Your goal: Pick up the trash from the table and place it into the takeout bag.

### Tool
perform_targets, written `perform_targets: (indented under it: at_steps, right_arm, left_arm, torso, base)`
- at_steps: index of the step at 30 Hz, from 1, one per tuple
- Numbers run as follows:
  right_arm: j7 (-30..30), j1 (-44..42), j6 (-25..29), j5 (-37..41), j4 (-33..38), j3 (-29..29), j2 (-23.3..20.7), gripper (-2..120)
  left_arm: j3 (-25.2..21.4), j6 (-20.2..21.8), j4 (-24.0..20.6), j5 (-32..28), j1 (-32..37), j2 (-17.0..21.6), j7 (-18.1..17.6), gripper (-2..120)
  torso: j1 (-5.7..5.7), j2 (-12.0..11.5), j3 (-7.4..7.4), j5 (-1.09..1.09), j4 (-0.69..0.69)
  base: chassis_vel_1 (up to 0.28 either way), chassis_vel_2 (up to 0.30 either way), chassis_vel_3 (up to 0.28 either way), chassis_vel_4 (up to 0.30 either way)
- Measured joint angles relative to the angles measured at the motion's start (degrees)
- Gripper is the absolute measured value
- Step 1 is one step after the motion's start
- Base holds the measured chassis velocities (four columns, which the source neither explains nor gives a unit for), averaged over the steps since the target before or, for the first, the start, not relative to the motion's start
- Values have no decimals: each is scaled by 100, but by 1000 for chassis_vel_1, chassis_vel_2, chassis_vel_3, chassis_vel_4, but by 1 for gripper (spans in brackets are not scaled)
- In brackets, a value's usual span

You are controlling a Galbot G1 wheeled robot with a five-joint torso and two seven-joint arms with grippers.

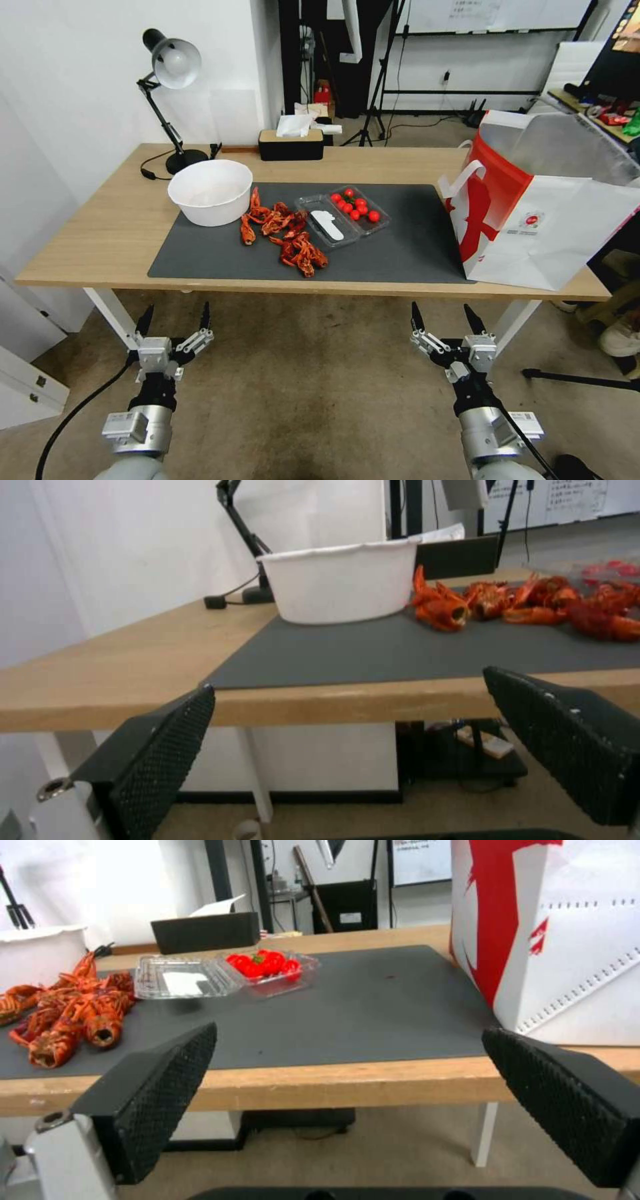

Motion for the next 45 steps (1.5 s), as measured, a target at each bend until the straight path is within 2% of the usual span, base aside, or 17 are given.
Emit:
perform_targets:
  at_steps: [11,45]
  right_arm:
    - [3,78,-32,15,-35,-5,-32,100]
    - [48,63,34,-173,-100,-34,77,100]
  left_arm:
    - [150,68,147,70,-28,-56,0,100]
    - [153,195,114,-75,-86,118,35,100]
  torso:
    - [0,0,0,-1,0]
    - [0,0,0,-1,0]
  base:
    - [0,0,0,0]
    - [0,0,0,0]
